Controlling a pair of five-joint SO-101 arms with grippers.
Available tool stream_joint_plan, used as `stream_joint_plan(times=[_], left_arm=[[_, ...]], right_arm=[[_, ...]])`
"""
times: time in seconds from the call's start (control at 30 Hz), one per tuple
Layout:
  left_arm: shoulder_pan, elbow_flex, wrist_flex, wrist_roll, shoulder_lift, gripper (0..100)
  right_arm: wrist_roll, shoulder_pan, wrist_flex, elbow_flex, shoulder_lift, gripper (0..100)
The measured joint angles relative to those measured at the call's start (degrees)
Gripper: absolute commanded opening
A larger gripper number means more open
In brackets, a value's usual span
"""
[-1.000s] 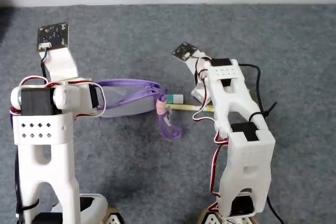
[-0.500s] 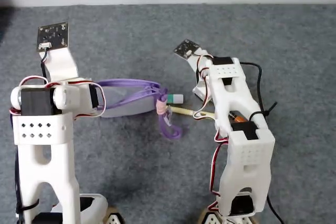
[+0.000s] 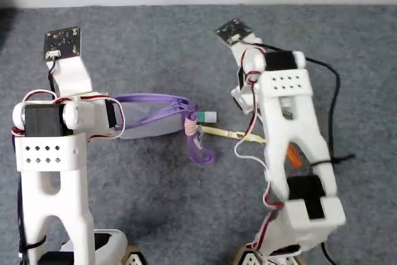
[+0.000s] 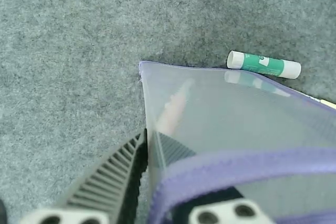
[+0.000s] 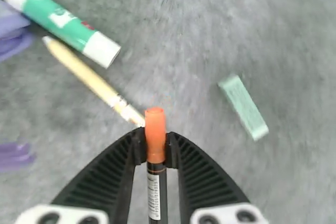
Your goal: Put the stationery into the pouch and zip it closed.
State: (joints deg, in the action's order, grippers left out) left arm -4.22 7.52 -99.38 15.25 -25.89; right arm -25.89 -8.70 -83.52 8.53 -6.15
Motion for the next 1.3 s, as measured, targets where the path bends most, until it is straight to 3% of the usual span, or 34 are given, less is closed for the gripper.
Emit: stream_joint_plan(times=[0.27,0.53,0.77,1.07,1.3], left_arm=[[0.1,1.9,0.0,0.0,-0.6,1],[0.1,1.9,0.0,0.0,-0.6,1],[0.1,1.9,0.0,0.0,-0.6,1],[0.1,1.9,0.0,0.0,-0.6,1],[0.1,1.9,0.0,0.0,-0.6,1]], right_arm=[[9.3,-1.0,-9.3,0.0,17.6,0.8],[25.7,-15.8,-9.3,0.0,39.9,0.8],[35.0,-25.1,4.6,-2.3,48.4,0.8],[35.8,-34.0,30.7,-4.6,48.9,0.8],[35.8,-35.0,43.7,-11.7,46.2,0.8]])
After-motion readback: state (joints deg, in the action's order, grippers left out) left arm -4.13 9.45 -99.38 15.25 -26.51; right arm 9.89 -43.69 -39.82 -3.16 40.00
